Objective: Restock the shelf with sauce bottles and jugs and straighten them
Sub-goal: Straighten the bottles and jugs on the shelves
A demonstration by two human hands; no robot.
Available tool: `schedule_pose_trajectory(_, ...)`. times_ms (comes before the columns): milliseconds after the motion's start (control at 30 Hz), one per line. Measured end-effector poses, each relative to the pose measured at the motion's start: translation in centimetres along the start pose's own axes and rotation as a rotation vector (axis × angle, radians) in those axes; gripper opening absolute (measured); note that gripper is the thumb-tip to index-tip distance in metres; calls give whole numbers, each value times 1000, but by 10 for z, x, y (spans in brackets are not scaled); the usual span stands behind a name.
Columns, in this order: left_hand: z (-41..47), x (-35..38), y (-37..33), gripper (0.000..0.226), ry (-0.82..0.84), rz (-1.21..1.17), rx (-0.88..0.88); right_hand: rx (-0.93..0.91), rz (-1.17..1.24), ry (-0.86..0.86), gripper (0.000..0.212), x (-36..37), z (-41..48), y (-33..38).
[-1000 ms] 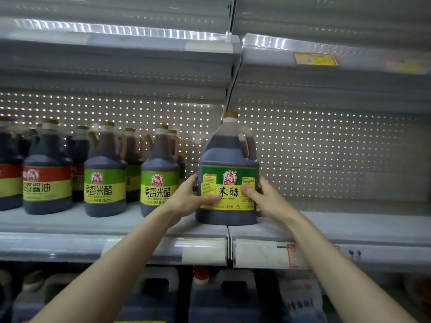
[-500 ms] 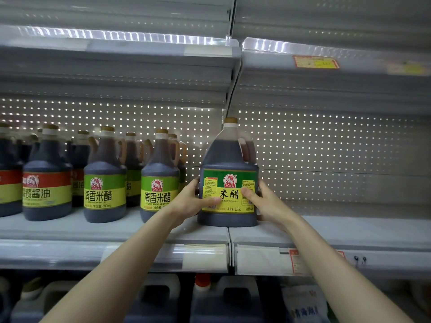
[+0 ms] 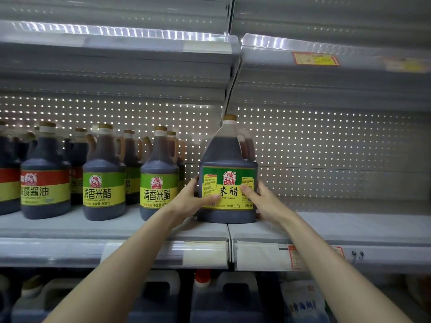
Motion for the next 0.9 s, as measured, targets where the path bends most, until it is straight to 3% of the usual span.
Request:
schedule_pose_trajectory(200, -2, 0, 0, 63, -8, 8, 5, -18, -9, -4, 32, 0, 2, -4)
schedule_pose_trajectory(400, 0, -2, 0, 82, -46, 45, 8, -26, -5, -5, 36, -1, 3, -4)
schedule_pose_trajectory(900, -6, 1, -3, 67, -72, 50, 42, -21, -20, 10, 37, -2, 3, -2)
Point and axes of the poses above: each hand's wrist, its own z-axis towards the middle knuckle, its own x-axis out of the palm, y = z × x, the point moved 1 cm from there along z, towards the middle knuckle, and after that the axes turned 10 degrees about -y, right-handed, at the moved point
